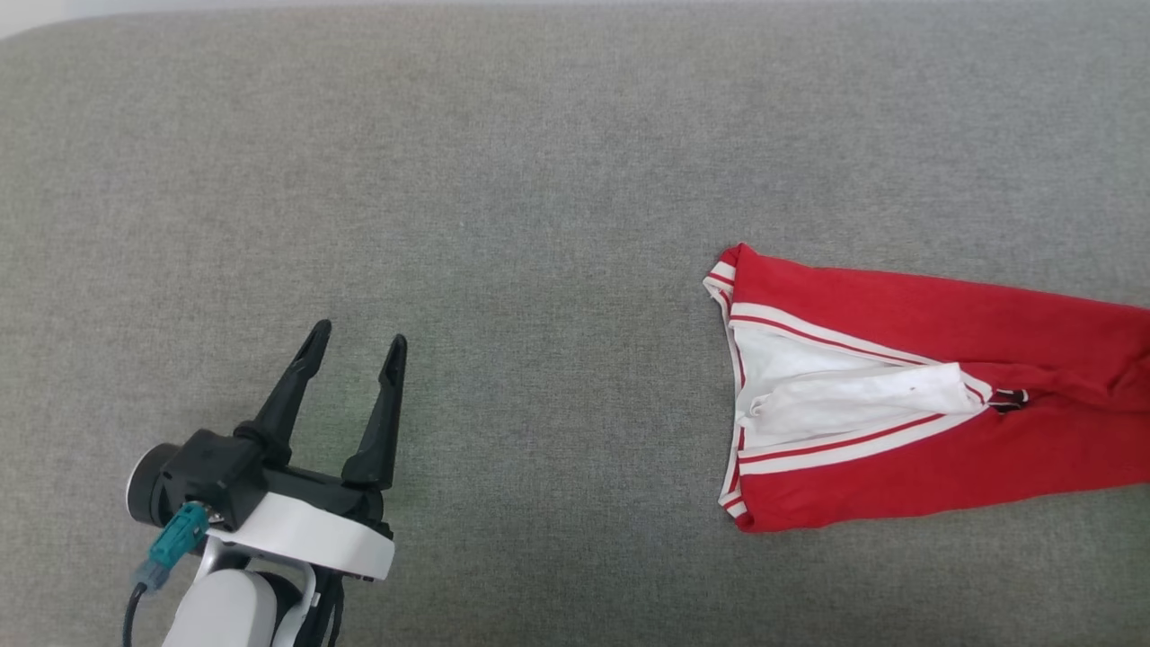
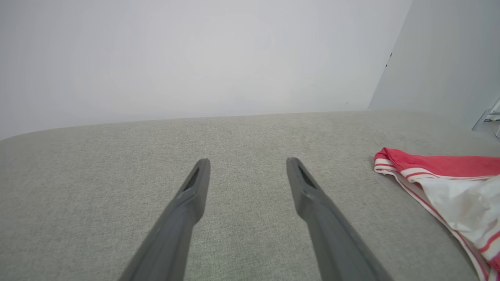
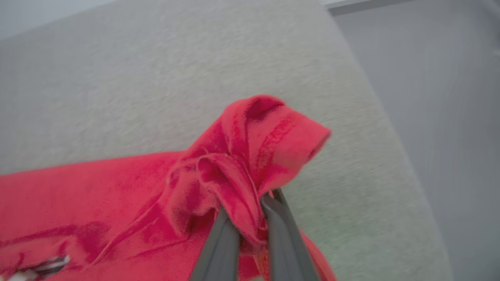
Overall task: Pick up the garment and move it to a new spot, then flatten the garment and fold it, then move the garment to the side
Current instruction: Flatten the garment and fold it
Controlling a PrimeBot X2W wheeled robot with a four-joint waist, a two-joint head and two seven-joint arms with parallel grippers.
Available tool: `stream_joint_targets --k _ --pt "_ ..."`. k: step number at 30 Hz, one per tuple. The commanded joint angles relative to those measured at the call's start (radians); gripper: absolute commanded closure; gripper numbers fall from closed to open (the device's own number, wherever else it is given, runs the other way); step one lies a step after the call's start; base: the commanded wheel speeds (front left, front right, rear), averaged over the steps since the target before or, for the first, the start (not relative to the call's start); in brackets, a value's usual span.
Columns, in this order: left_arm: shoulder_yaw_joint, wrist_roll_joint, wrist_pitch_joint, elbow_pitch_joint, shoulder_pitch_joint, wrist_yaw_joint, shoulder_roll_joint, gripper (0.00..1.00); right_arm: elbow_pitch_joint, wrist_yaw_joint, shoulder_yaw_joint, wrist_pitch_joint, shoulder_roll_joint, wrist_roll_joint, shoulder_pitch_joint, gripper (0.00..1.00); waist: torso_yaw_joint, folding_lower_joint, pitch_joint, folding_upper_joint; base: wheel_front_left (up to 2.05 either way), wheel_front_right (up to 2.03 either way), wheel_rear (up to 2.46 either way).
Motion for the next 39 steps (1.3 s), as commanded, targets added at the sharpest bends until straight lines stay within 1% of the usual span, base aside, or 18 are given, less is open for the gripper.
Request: stream_joint_targets --k 1,3,4,11,15,18,22,27,28,31,32,33,34,35,39 --pt "-0.002 -0.007 -0.005 0.004 0.01 -0.002 0.002 0.0 -0.057 -0.001 0.064 0.018 0.024 0.037 0.02 1.0 -0.004 0.0 -0.012 0.0 0.0 0.0 0.0" --pt "-0.007 -0.005 -0.005 0.008 0.013 -0.002 0.0 0.0 -0.125 -0.001 0.137 0.038 0.04 0.067 0.03 1.0 -0.003 0.0 -0.018 0.0 0.0 0.0 0.0" --pt "-0.007 -0.005 -0.005 0.008 0.013 -0.002 0.0 0.0 -0.125 -0.001 0.137 0.038 0.04 0.067 0.03 1.0 -0.003 0.0 -0.018 0.0 0.0 0.0 0.0" --pt "-0.018 -0.013 -0.005 0.023 0.012 -0.002 -0.005 0.0 -0.369 -0.001 0.442 0.115 0.089 0.112 0.025 1.0 0.019 0.0 -0.033 0.0 0.0 0.0 0.0" --pt "-0.016 -0.02 -0.005 0.021 0.004 -0.002 -0.016 0.0 -0.435 -0.001 0.59 0.156 0.111 0.115 -0.006 1.0 0.043 0.0 -0.035 0.0 0.0 0.0 0.0" --pt "-0.023 -0.021 -0.005 0.024 -0.007 -0.002 -0.023 0.0 -0.424 -0.001 0.678 0.162 0.12 0.11 -0.04 1.0 0.064 0.0 -0.033 0.0 0.0 0.0 0.0" --pt "-0.023 -0.026 -0.005 0.025 -0.02 -0.002 -0.033 0.0 -0.376 -0.001 0.756 0.142 0.128 0.102 -0.084 1.0 0.091 0.0 -0.026 0.0 0.0 0.0 0.0" --pt "-0.024 -0.028 -0.005 0.032 -0.027 -0.002 -0.044 0.0 -0.278 -0.001 0.808 0.093 0.104 0.06 -0.115 1.0 0.113 0.0 -0.015 0.0 0.0 0.0 0.0" --pt "-0.023 -0.029 -0.005 0.033 -0.032 -0.002 -0.048 0.0 -0.239 -0.001 0.817 0.067 0.105 0.056 -0.116 1.0 0.116 0.0 -0.012 0.0 0.0 0.0 0.0" --pt "-0.017 -0.03 -0.005 0.038 -0.031 -0.002 -0.048 0.0 -0.197 -0.001 0.831 0.025 0.112 0.055 -0.124 1.0 0.111 0.0 -0.013 0.0 0.0 0.0 0.0" --pt "-0.016 -0.03 -0.005 0.038 -0.029 -0.002 -0.049 0.0 -0.188 -0.001 0.832 0.009 0.118 0.06 -0.128 0.97 0.106 0.0 -0.015 0.0 0.0 0.0 0.0" --pt "-0.014 -0.03 -0.005 0.039 -0.027 -0.002 -0.048 0.0 -0.181 -0.001 0.829 -0.006 0.124 0.065 -0.132 0.57 0.101 0.0 -0.019 0.0 0.0 0.0 0.0" --pt "-0.011 -0.032 -0.005 0.039 -0.024 -0.002 -0.046 0.0 -0.177 -0.001 0.824 -0.022 0.132 0.074 -0.138 0.07 0.094 0.0 -0.023 0.0 0.0 0.0 0.0" --pt "-0.008 -0.034 -0.005 0.038 -0.022 -0.002 -0.044 0.0 -0.176 -0.001 0.815 -0.038 0.139 0.082 -0.143 0.0 0.087 0.0 -0.027 0.0 0.0 0.0 0.0" --pt "-0.002 -0.04 -0.005 0.037 -0.009 -0.002 -0.035 0.0 -0.178 -0.001 0.791 -0.107 0.128 0.099 -0.157 0.0 0.057 0.0 -0.049 0.0 0.0 0.0 0.0"
